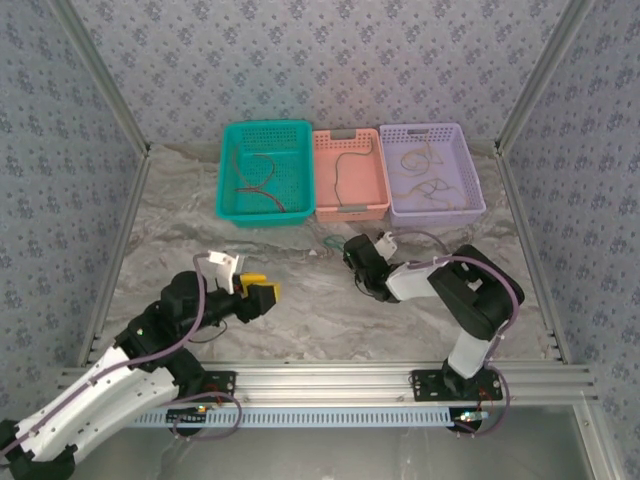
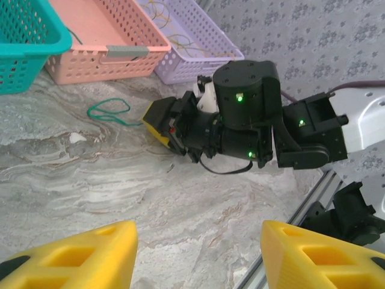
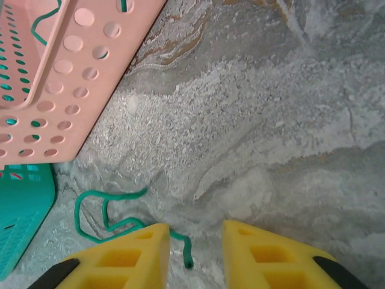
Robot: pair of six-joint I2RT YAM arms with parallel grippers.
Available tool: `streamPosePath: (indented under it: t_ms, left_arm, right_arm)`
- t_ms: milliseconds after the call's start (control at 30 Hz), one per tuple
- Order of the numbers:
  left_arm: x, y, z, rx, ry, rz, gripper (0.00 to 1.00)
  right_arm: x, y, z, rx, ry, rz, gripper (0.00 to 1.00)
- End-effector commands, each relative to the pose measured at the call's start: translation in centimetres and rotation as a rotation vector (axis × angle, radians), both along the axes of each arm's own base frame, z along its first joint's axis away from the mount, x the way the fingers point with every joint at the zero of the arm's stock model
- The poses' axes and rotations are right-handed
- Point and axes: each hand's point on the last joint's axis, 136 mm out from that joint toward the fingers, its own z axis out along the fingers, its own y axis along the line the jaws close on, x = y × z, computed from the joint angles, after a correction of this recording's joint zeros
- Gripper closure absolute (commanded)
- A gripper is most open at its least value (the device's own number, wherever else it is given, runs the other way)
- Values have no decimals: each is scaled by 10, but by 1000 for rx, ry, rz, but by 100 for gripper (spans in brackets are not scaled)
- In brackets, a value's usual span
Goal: Untangle the cables
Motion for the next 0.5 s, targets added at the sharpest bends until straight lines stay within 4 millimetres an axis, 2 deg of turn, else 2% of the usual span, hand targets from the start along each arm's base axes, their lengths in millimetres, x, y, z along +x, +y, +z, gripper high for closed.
streamPosePath:
  t_ms: [0,67,200,367,467]
  left_arm:
    - [-2,-3,8,-10,12,-15,44]
    - [-2,-5,9,-14,13,-18,45]
    - [2,-7,11,-19,8,-12,45]
    - [7,-6,14,-22,15,20,45]
    - [11,-6,18,-40,34,49,44]
  right_arm:
    - [7,-14,-18,-40,35,-40,77]
    - [11,-18,-19,-55,37,-38,80]
    - [20,-17,-8,-59,12,11,100]
    - [14,-23,29,-128,-65,89,100]
    - [4,-23,66,-135,-155,183,100]
